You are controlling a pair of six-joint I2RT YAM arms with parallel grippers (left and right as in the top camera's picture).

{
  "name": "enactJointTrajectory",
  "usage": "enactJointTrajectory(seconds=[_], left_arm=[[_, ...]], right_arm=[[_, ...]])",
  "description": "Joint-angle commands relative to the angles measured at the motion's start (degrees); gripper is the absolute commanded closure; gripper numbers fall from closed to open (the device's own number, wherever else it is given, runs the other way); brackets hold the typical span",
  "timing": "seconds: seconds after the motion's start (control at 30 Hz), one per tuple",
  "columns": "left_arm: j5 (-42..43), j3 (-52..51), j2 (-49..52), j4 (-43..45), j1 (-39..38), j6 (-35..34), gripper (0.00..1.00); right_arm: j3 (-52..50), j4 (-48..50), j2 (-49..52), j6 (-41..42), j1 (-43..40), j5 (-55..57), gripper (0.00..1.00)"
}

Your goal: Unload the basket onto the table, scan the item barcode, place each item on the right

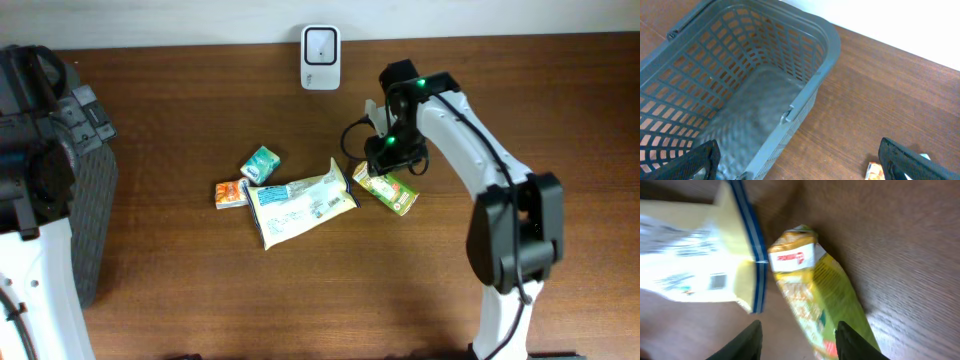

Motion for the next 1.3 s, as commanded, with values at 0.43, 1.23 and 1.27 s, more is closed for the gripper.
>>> enactJointTrajectory(seconds=[0.43, 1.23, 1.27], left_arm=[[-0.6, 0.4, -0.3, 0.0, 0.3, 0.1, 0.01], [-0.6, 0.4, -0.3, 0.0, 0.3, 0.1, 0.01], [-0.6, 0.4, -0.3, 0.0, 0.2, 0.1, 0.01]], right_arm=[[-20.9, 12.8, -3.7, -15.5, -11.8, -12.9, 0.33], [-17.0, 2.4, -3.6, -16.5, -21.3, -52.0, 0.96], [-17.0, -0.8, -3.6, -19.5, -22.9, -58.2, 0.96]])
